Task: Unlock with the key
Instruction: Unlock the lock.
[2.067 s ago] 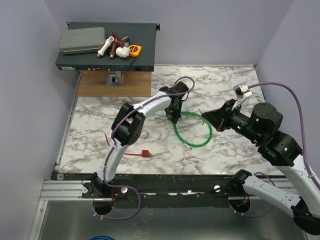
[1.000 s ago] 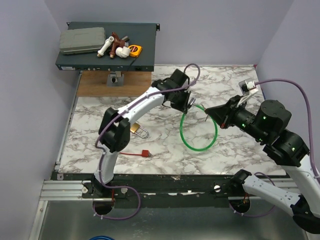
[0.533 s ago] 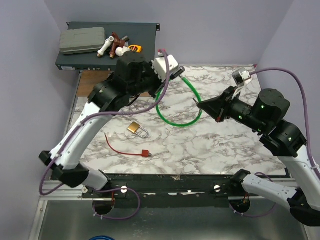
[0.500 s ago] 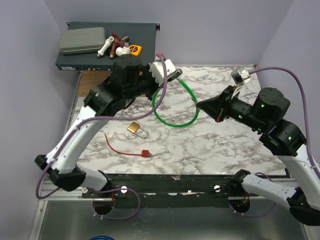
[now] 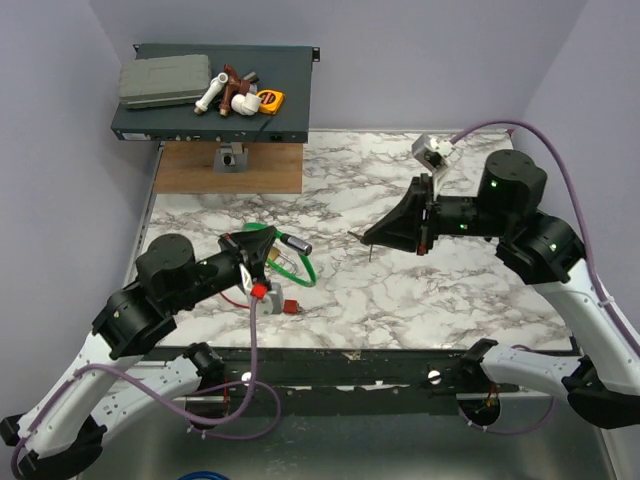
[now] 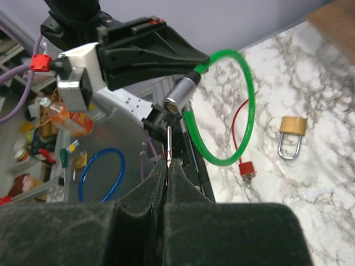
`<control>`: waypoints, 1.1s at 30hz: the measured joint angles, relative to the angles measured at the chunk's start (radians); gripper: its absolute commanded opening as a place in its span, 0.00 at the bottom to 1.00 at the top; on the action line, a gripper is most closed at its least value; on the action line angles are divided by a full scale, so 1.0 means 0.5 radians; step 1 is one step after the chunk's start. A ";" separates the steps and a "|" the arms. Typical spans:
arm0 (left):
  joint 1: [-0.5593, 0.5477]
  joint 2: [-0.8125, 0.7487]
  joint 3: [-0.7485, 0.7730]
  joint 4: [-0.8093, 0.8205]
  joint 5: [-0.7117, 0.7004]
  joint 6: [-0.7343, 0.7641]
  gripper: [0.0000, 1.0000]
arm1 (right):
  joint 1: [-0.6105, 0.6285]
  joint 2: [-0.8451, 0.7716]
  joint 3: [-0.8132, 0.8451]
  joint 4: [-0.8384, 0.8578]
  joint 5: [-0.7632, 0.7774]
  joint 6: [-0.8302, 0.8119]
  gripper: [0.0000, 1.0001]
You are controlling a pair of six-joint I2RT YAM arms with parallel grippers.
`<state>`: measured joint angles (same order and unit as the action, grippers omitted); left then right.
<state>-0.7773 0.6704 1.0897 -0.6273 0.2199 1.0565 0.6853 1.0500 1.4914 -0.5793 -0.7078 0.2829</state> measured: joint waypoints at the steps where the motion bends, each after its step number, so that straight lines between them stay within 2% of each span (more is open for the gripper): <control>1: -0.008 -0.060 -0.044 0.029 0.020 0.065 0.00 | 0.000 0.028 0.000 -0.009 -0.038 -0.009 0.01; 5: -0.039 -0.180 -0.122 0.135 0.084 0.262 0.00 | 0.000 0.121 -0.023 -0.067 -0.163 -0.056 0.01; 10: -0.060 -0.150 -0.120 0.225 0.093 0.362 0.00 | 0.003 0.131 -0.038 -0.109 -0.220 -0.123 0.01; 24: -0.073 -0.003 -0.213 0.296 0.042 0.404 0.00 | 0.103 0.195 -0.041 -0.146 -0.219 -0.206 0.01; 33: -0.073 0.069 -0.203 0.260 0.002 0.315 0.00 | 0.195 0.232 -0.041 -0.255 -0.064 -0.274 0.01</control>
<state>-0.8139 0.7052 0.9882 -0.4973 0.2211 1.2140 0.7826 1.1660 1.4708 -0.7067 -0.7399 0.1459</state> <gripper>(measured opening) 0.035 0.013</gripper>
